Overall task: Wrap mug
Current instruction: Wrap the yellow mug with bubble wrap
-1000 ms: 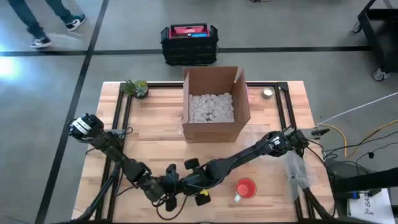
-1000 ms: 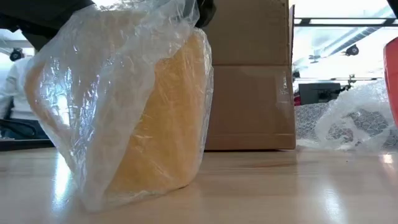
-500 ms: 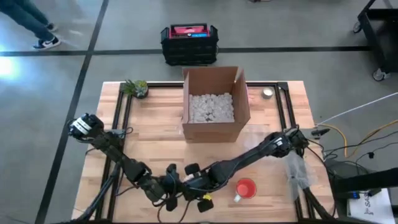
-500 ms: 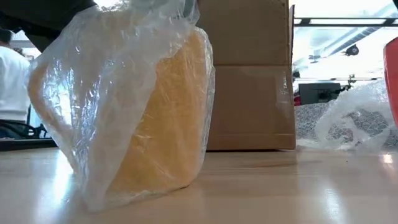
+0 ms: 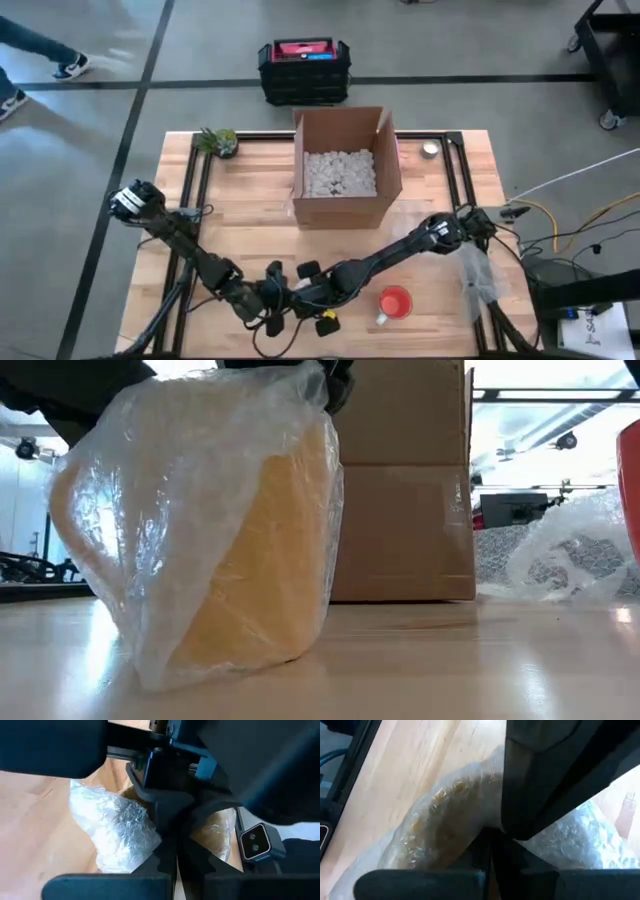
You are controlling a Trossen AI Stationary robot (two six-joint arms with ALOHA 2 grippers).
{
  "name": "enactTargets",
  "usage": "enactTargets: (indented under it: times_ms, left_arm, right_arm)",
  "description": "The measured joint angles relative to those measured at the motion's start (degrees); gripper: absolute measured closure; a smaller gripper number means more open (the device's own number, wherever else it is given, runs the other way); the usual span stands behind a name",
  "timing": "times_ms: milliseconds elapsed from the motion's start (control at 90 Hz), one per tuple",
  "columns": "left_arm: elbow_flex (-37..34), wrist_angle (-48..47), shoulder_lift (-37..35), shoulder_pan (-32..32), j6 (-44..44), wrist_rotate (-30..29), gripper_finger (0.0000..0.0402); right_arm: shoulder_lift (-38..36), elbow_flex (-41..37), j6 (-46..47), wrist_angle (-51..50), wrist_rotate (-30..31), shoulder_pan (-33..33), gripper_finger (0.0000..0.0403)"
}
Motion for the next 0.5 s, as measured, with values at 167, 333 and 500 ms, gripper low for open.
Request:
enactTargets:
  times_ms: [167,333,500]
  left_arm:
    - [0.22,0.83,2.66,0.21,-1.77,-0.98,0.0401]
    - [0.22,0.83,2.56,0.24,-1.81,-0.79,0.0401]
    - [0.22,0.9,2.5,0.26,-1.5,-0.73,0.0401]
  right_arm:
    - [-2.53,2.1,-0.8,-3.66,-0.28,-0.04,0.0401]
    - [-5.42,2.64,-0.56,-5.98,3.92,-1.02,0.0401]
    - [-5.59,2.62,-0.55,-4.78,9.76,-1.94,0.0401]
